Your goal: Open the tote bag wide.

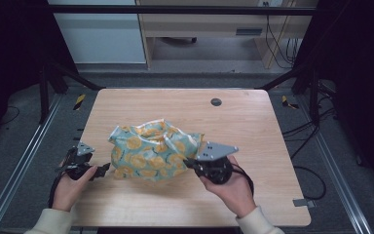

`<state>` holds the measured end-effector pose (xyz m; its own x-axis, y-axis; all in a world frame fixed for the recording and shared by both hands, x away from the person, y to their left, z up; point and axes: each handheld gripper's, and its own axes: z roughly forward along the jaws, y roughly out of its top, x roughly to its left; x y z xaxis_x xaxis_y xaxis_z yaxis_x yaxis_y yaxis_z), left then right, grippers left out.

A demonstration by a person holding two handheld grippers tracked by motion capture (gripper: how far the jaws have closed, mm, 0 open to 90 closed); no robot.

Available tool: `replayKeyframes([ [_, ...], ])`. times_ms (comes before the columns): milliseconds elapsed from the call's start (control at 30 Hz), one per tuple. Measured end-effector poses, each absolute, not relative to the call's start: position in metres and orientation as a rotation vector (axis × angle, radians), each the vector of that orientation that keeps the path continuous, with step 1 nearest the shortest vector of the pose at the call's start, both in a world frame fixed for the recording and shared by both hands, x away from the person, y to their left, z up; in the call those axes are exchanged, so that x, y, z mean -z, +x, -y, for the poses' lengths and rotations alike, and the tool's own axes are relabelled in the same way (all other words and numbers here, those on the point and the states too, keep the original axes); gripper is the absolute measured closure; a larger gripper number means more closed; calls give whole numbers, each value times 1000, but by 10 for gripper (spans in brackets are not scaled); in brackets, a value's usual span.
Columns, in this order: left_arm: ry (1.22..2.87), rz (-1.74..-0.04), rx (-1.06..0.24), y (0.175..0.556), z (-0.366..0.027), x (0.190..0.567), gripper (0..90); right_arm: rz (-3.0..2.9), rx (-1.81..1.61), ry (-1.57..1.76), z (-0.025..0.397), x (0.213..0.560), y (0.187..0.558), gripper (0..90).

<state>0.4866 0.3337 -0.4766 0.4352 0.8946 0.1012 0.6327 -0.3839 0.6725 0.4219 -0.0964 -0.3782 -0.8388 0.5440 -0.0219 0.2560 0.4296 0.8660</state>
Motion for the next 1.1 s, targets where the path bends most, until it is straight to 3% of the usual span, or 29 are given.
replayKeyframes([
  [100,2147,-1281,-620,487,-334,477,105,-2416,-1347,715,101,394,412,900],
  [200,2145,-1288,-620,486,-333,477,107,-2493,-1270,787,106,431,407,900],
  [333,2143,-1294,-615,486,-334,476,110,-2509,-1245,833,109,445,410,877],
  [400,2139,-1296,-615,486,-335,477,111,-2492,-1247,853,110,443,412,786],
  [433,2139,-1296,-615,486,-335,477,112,-2492,-1247,853,110,443,412,786],
  [467,2141,-1296,-615,486,-335,477,112,-2476,-1248,863,112,438,412,711],
  [667,2146,-1290,-612,486,-334,477,112,-2448,-1235,889,116,430,412,542],
  [933,2119,-1272,-612,484,-336,470,130,-2424,-1225,907,122,422,412,442],
  [1100,2071,-1210,-621,481,-337,436,170,-2399,-1226,908,127,409,412,442],
])
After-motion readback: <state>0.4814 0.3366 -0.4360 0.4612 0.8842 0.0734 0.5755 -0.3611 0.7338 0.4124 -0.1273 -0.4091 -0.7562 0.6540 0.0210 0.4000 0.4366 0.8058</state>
